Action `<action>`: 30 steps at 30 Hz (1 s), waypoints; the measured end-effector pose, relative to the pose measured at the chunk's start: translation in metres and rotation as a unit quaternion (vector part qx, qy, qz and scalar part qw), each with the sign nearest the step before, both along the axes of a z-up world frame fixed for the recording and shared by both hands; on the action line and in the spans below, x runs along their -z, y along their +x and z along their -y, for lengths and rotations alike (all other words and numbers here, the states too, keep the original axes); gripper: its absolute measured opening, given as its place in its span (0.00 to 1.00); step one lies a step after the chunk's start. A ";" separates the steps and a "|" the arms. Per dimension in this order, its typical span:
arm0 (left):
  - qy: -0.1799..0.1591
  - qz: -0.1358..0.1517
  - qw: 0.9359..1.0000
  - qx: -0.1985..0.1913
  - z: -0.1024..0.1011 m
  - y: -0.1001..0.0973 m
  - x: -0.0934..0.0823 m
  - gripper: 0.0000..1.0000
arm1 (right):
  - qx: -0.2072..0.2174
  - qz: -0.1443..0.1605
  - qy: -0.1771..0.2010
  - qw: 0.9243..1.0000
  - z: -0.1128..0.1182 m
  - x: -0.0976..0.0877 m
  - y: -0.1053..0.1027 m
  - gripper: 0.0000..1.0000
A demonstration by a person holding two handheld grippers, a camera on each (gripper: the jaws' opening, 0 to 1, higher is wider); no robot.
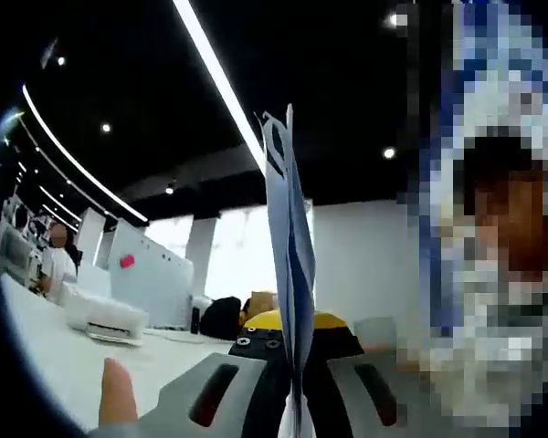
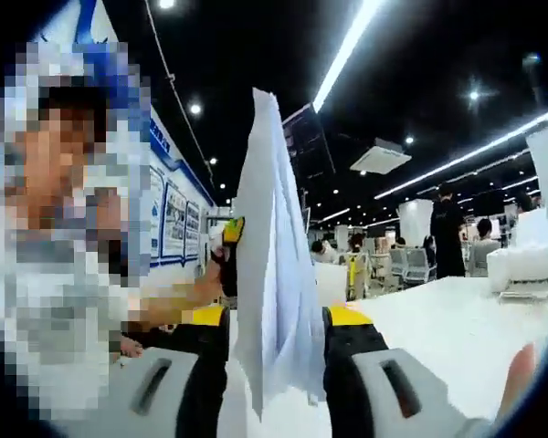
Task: Organize the stack of printing papers by aligning and flattening the scattered papers on the table
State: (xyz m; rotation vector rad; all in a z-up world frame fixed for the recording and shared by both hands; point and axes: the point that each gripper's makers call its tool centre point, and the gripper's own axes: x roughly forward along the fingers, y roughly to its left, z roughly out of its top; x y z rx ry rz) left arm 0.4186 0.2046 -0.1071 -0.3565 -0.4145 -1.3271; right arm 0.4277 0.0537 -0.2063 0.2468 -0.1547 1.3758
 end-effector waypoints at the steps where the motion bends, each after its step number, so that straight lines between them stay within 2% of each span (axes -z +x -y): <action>1: -0.006 0.004 1.000 -0.001 0.000 -0.001 -0.004 0.05 | -0.004 -0.013 0.025 1.000 0.002 0.000 -0.001 0.37; 3: -0.022 0.010 1.000 -0.002 -0.001 -0.001 -0.013 0.05 | -0.002 -0.034 0.077 0.996 0.004 0.001 0.001 0.37; 7: -0.041 0.019 0.999 0.001 -0.003 0.000 -0.030 0.05 | 0.008 -0.061 0.134 0.989 0.009 0.006 0.008 0.34; 8: -0.044 0.021 0.999 0.000 -0.003 0.000 -0.035 0.05 | 0.010 -0.075 0.141 0.987 0.007 0.010 0.011 0.34; 11: -0.071 0.033 0.997 0.005 -0.006 -0.002 -0.055 0.05 | -0.006 -0.086 0.158 0.984 -0.003 0.012 0.008 0.35; 14: -0.090 0.039 0.995 0.013 -0.004 -0.003 -0.065 0.05 | -0.045 -0.076 0.195 0.977 -0.021 -0.003 -0.006 0.34; 18: -0.117 0.038 0.992 0.030 -0.004 -0.008 -0.071 0.05 | -0.047 -0.065 0.203 0.976 -0.040 -0.011 -0.006 0.39; 22: -0.141 0.039 0.988 0.048 -0.005 -0.017 -0.074 0.05 | -0.059 -0.064 0.256 0.963 -0.043 -0.032 -0.002 0.45; 23: -0.146 0.038 0.988 0.044 -0.006 -0.017 -0.073 0.05 | -0.071 -0.055 0.279 0.956 -0.039 -0.041 -0.007 0.46; 24: -0.147 0.038 0.987 0.045 -0.007 -0.017 -0.072 0.05 | -0.071 -0.050 0.287 0.954 -0.038 -0.045 -0.008 0.44; 25: -0.148 0.033 0.988 0.042 -0.007 -0.016 -0.069 0.05 | -0.064 -0.028 0.287 0.955 -0.037 -0.047 -0.011 0.42; 27: -0.151 0.032 0.987 0.041 -0.009 -0.015 -0.066 0.05 | -0.067 -0.013 0.288 0.955 -0.036 -0.051 -0.018 0.31; 28: -0.154 0.026 0.987 0.039 -0.010 -0.013 -0.063 0.05 | -0.061 -0.001 0.281 0.958 -0.037 -0.051 -0.020 0.21; 29: -0.158 0.023 0.986 0.039 -0.011 -0.012 -0.060 0.05 | -0.052 0.012 0.272 0.961 -0.038 -0.050 -0.020 0.05; 30: -0.165 0.019 0.985 0.041 -0.013 -0.011 -0.057 0.05 | -0.039 0.025 0.262 0.964 -0.037 -0.049 -0.019 0.00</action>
